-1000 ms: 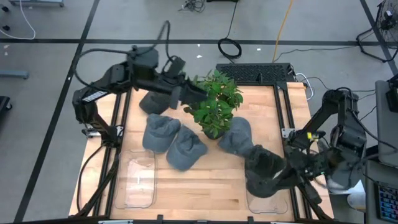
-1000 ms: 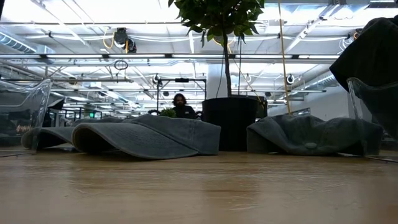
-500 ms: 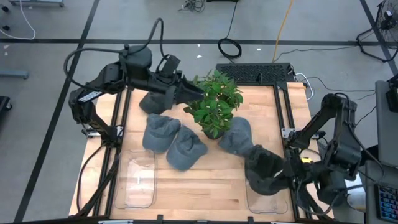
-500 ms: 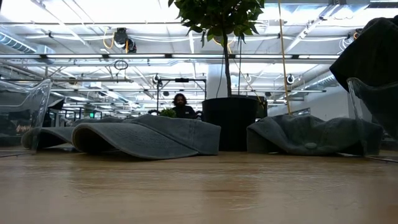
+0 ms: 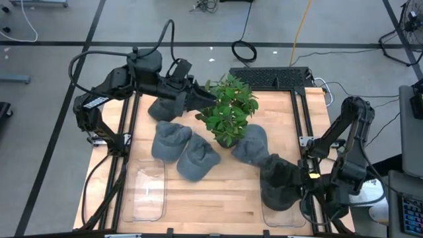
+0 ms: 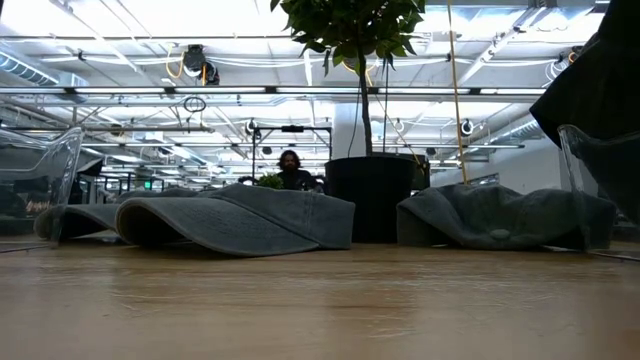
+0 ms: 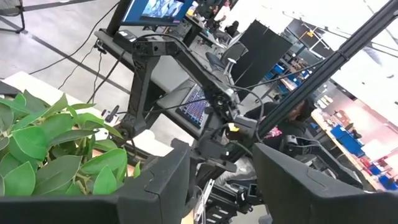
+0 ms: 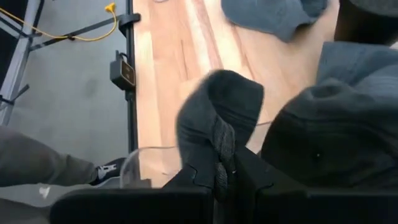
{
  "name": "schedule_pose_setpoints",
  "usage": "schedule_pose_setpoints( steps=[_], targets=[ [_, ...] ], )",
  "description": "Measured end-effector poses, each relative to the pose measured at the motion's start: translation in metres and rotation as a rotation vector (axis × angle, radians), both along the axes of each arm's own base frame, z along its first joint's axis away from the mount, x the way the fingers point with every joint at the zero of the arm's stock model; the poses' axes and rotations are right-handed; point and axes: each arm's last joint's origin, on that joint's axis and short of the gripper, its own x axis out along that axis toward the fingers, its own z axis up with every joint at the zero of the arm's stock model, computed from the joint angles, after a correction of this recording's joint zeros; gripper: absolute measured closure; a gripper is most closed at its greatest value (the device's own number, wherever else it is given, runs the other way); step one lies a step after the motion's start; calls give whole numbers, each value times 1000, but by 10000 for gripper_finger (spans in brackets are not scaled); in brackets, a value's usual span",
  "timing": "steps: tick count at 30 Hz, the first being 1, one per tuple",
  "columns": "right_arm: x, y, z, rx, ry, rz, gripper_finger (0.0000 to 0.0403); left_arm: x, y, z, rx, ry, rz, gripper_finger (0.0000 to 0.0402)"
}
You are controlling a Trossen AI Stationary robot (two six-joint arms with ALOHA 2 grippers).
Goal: Pick & Place hat
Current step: Put the right black cap into the right transparent bin, then put the black cap into the right transparent bin
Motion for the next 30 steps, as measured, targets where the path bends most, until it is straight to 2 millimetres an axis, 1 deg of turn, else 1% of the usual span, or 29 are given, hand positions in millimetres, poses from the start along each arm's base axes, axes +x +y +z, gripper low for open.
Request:
schedule_pose_setpoints(
  steps=[5, 8, 12, 15, 18, 20, 27, 30],
  targets=[
    [-4, -9, -19, -16, 7, 1, 391, 0, -1, 0, 20, -4, -6, 215],
    [-8, -16, -28, -43, 20, -3, 387, 0, -2, 0, -36, 6, -4, 215],
    [-11, -25, -33, -53, 5, -17, 371, 0, -5, 0, -154, 29, -5, 215],
    [-12, -29, -35, -28, 4, -25, 366, 0, -6, 0, -143, 28, -56, 215],
    [-14, -31, -29, 20, -11, -10, 357, 0, -5, 0, -114, 22, -61, 215],
    [-15, -33, -24, 53, -21, 21, 344, 0, -5, 0, -73, 13, -81, 215],
    [-23, -48, -6, 200, -55, 60, 268, -1, -8, 0, -71, 11, -190, 215],
    [-26, -54, 5, 265, -113, 96, 243, -1, -9, 0, -46, 3, -212, 215]
  ],
)
